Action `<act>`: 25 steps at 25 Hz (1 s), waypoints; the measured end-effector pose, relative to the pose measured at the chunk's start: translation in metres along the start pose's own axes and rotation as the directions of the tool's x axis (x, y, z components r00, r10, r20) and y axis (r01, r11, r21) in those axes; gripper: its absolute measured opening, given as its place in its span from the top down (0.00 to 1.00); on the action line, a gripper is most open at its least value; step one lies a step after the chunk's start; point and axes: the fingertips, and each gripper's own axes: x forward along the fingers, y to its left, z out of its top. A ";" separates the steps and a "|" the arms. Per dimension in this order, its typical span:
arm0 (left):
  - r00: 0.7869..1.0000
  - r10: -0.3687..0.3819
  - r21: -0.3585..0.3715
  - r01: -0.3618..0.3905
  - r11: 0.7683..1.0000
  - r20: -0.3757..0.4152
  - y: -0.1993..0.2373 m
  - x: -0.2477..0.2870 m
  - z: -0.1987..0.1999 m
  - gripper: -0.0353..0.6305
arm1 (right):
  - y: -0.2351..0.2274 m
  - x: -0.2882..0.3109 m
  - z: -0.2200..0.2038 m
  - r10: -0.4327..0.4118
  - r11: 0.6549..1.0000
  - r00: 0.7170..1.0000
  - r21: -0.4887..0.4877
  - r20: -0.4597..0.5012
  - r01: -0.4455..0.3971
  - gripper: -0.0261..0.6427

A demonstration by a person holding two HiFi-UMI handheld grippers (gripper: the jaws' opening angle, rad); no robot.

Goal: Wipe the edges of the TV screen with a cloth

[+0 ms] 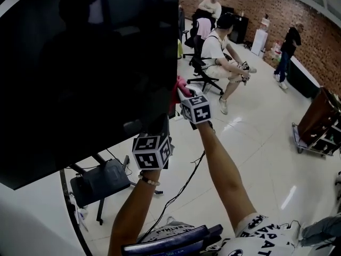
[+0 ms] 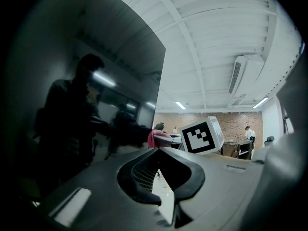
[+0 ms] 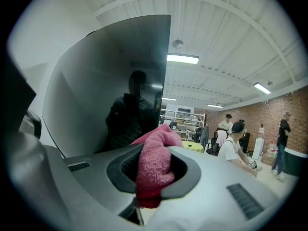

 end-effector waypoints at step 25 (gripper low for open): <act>0.970 0.138 -0.111 -0.163 0.980 -0.199 0.073 -0.098 -0.156 0.95 | 0.067 -0.036 -0.216 0.090 0.946 0.965 0.323 -0.246 -0.006 0.87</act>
